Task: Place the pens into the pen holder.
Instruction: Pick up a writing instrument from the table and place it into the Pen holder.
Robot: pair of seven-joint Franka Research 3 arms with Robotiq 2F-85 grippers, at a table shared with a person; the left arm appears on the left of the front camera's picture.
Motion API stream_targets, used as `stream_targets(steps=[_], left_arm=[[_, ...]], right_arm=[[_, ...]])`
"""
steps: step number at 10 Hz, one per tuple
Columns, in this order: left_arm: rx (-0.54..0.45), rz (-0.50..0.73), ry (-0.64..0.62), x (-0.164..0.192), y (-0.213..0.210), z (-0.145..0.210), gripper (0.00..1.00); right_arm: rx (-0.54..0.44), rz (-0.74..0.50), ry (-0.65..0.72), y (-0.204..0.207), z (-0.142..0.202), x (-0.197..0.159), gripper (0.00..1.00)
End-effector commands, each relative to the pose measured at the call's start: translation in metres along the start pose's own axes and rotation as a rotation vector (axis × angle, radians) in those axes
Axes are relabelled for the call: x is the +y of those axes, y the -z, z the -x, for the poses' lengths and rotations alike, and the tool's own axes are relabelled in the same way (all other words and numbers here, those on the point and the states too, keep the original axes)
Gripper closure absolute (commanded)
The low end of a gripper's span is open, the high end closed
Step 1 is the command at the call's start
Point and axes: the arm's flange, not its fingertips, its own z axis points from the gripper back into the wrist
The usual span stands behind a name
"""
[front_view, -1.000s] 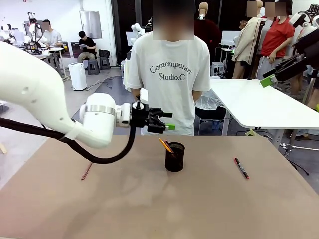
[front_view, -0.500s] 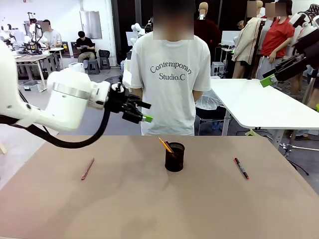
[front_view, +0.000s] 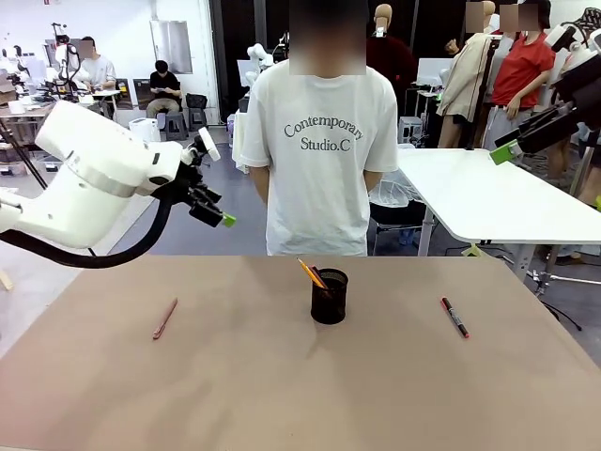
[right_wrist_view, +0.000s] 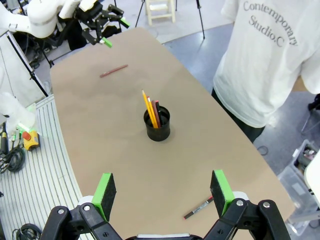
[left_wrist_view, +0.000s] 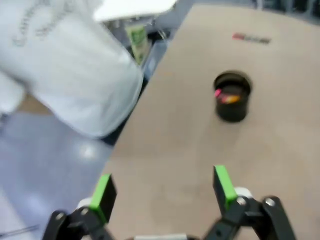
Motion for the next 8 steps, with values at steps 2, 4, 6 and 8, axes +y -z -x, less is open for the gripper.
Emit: stream_targets(steps=[2,4,6,8], left_arm=[[0.214,0.008,-0.152,-0.006,-0.017,-0.003,0.00],[0.089,-0.010,-0.170,-0.006,-0.006,-0.009,0.00],[0.194,-0.028,-0.131,-0.007,-0.004,0.017,0.00],[0.194,-0.028,-0.131,-0.007,-0.004,0.017,0.00]], right_arm=[[-0.012,-0.003,-0.006,0.001,-0.001,0.001,0.00],[-0.012,-0.003,-0.006,0.001,-0.001,0.001,0.00],[-0.012,-0.003,-0.006,0.001,-0.001,0.001,0.00],[-0.012,-0.003,-0.006,0.001,-0.001,0.001,0.00]])
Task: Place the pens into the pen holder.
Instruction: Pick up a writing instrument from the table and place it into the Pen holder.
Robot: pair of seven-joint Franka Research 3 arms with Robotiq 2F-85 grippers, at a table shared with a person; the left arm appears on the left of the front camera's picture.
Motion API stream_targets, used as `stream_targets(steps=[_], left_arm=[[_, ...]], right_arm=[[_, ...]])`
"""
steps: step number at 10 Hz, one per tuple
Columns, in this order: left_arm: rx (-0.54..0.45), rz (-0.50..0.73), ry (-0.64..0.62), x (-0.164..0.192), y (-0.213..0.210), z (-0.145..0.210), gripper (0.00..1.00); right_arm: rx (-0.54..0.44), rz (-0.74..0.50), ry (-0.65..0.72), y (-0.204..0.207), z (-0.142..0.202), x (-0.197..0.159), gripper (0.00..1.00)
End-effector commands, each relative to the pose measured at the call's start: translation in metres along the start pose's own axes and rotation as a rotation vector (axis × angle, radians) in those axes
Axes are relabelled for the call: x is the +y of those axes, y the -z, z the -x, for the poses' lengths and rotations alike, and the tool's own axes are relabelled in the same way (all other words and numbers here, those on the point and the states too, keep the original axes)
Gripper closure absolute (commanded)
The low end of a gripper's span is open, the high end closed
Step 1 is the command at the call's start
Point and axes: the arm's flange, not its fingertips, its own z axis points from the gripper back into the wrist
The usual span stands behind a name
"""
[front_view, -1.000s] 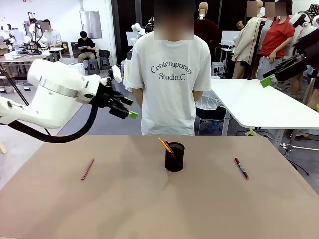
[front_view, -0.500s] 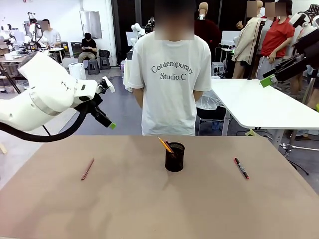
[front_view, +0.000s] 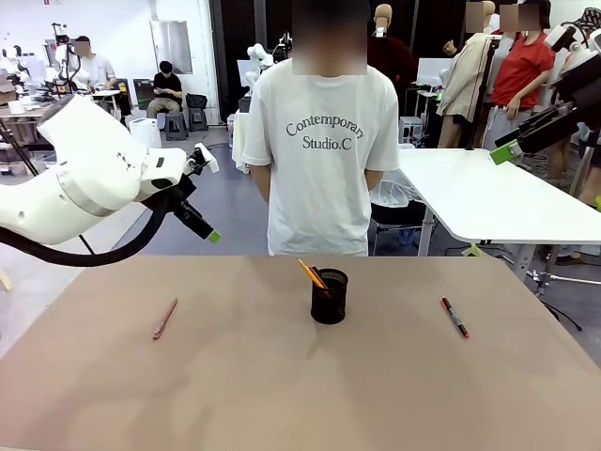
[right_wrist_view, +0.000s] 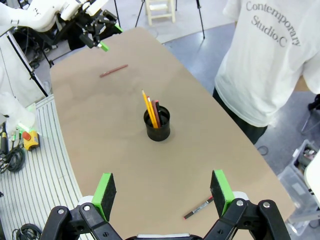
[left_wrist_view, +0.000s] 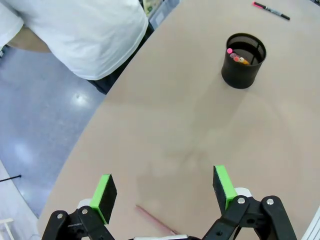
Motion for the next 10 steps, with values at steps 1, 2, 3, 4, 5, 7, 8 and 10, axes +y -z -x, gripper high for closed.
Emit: stream_targets(steps=[1,2,3,4,5,7,8,10], left_arm=[[0.003,-0.007,0.018,0.001,0.000,0.005,0.00],[0.000,0.000,0.000,0.000,0.000,0.000,0.00],[0.230,-0.113,-0.110,0.002,0.016,-0.002,0.00],[0.392,-0.182,-0.247,0.010,0.026,0.004,0.00],[0.486,-0.240,-0.297,0.015,0.031,0.013,0.00],[0.676,-0.234,-0.472,0.019,0.045,0.032,0.00],[0.694,-0.227,-0.523,0.021,0.051,0.041,0.00],[0.715,-0.191,-0.616,0.030,0.057,0.056,0.00]], right_arm=[[-0.012,-0.004,-0.006,0.001,-0.001,0.001,0.00],[-0.012,-0.004,-0.006,0.001,-0.001,0.001,0.00],[-0.012,-0.004,-0.006,0.001,-0.001,0.001,0.00],[-0.012,-0.004,-0.006,0.001,-0.001,0.001,0.00],[-0.012,-0.004,-0.006,0.001,-0.001,0.001,0.00],[-0.012,-0.004,-0.006,0.001,-0.001,0.001,0.00],[-0.012,-0.004,-0.006,0.001,-0.001,0.001,0.00],[-0.012,-0.004,-0.006,0.001,-0.001,0.001,0.00]])
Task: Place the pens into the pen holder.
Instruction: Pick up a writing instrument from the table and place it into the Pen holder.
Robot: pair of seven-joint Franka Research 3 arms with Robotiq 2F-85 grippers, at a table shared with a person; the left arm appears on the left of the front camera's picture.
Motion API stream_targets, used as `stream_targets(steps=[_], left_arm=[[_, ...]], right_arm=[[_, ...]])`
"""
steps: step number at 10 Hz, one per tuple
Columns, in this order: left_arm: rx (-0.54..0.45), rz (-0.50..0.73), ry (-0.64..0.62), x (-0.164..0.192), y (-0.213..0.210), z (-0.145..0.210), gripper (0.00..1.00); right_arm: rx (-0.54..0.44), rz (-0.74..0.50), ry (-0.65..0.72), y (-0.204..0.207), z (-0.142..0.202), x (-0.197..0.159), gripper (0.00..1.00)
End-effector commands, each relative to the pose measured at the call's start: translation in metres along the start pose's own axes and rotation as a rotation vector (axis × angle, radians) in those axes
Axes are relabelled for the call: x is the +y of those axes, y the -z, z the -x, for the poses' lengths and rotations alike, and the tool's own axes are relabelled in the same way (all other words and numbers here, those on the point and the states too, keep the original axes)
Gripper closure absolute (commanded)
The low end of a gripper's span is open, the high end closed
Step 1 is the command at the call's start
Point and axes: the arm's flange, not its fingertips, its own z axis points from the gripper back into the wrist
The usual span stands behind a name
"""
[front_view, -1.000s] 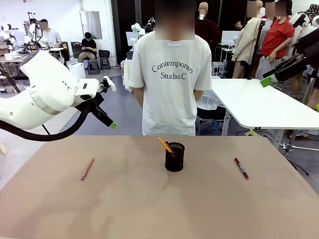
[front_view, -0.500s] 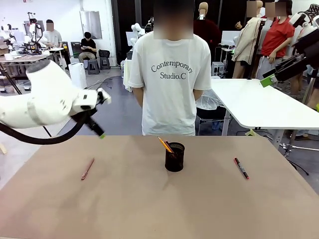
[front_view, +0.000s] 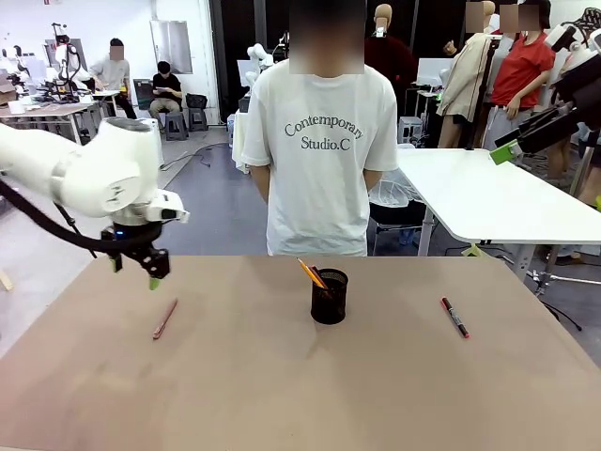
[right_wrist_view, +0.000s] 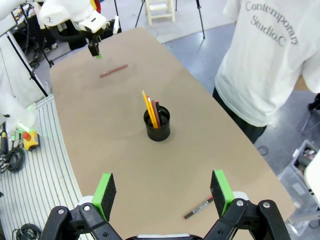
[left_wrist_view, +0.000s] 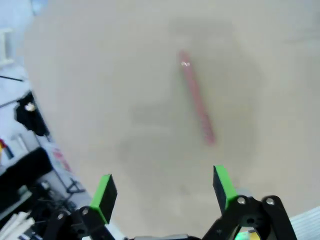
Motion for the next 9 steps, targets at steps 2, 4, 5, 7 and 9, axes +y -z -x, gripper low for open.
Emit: stream_targets(steps=[2,4,5,7,9], left_arm=[[-0.038,0.147,-0.105,0.014,0.013,-0.020,0.00],[-0.069,0.201,-0.160,0.015,0.028,-0.017,0.00],[-0.080,0.199,-0.166,0.020,0.036,-0.015,0.00],[-0.075,0.181,-0.184,0.024,0.049,-0.014,0.00],[-0.099,0.166,-0.133,0.025,0.055,-0.018,0.00]], right_arm=[[-0.012,-0.004,-0.005,0.001,-0.001,0.001,0.00],[-0.012,-0.004,-0.005,0.001,-0.001,0.001,0.00],[-0.012,-0.004,-0.005,0.001,-0.001,0.001,0.00],[-0.012,-0.004,-0.005,0.001,-0.001,0.001,0.00],[-0.012,-0.004,-0.005,0.001,-0.001,0.001,0.00]])
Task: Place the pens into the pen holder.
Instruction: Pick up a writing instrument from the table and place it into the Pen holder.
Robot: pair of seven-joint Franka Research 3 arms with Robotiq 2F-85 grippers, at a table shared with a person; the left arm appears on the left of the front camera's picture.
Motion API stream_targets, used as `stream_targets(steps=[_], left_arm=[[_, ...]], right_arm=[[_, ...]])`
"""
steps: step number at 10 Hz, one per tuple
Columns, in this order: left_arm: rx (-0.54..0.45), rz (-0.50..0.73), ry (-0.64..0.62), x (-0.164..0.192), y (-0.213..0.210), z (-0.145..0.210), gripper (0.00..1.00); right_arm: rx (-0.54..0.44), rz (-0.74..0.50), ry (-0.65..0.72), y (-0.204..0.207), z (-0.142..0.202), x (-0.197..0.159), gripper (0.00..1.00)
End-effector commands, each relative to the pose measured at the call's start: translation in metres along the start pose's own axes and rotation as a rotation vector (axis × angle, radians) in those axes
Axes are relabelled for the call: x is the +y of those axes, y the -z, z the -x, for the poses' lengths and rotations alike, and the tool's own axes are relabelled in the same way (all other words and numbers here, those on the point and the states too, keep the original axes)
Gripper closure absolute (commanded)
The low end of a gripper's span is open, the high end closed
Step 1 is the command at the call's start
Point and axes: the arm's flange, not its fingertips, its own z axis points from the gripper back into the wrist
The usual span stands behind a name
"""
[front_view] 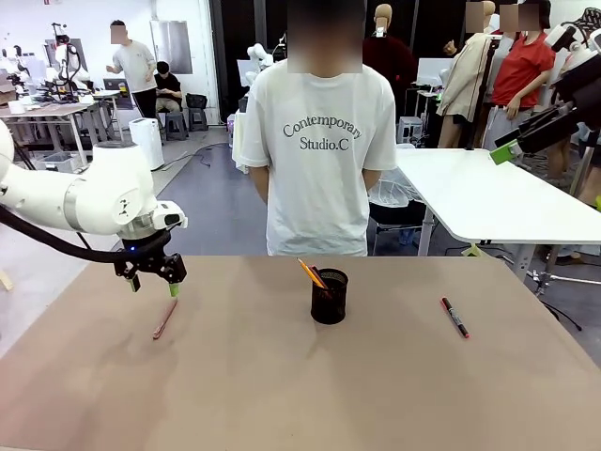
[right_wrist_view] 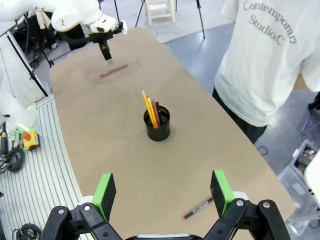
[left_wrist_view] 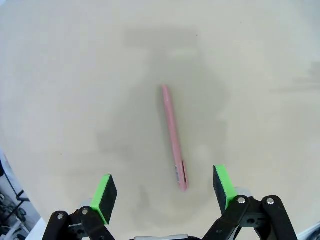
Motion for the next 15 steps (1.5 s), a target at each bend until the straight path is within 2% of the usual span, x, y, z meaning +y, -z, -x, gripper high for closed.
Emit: stream_targets(steps=[1,4,5,10,15], left_arm=[[0.005,0.000,-0.015,0.001,-0.003,0.000,0.00],[0.002,0.001,0.000,-0.001,0.001,0.000,0.00],[0.037,0.039,-0.042,0.002,0.009,-0.005,0.00],[-0.024,0.088,-0.025,0.010,0.035,-0.026,0.00],[0.005,0.071,0.000,0.003,0.051,-0.037,0.00]], right_arm=[[-0.012,-0.004,-0.005,0.001,-0.001,0.001,0.00],[-0.012,-0.004,-0.005,0.001,-0.001,0.001,0.00],[-0.012,-0.004,-0.005,0.001,-0.001,0.001,0.00],[-0.012,-0.004,-0.005,0.001,-0.001,0.001,0.00],[-0.012,-0.004,-0.005,0.001,-0.001,0.001,0.00]])
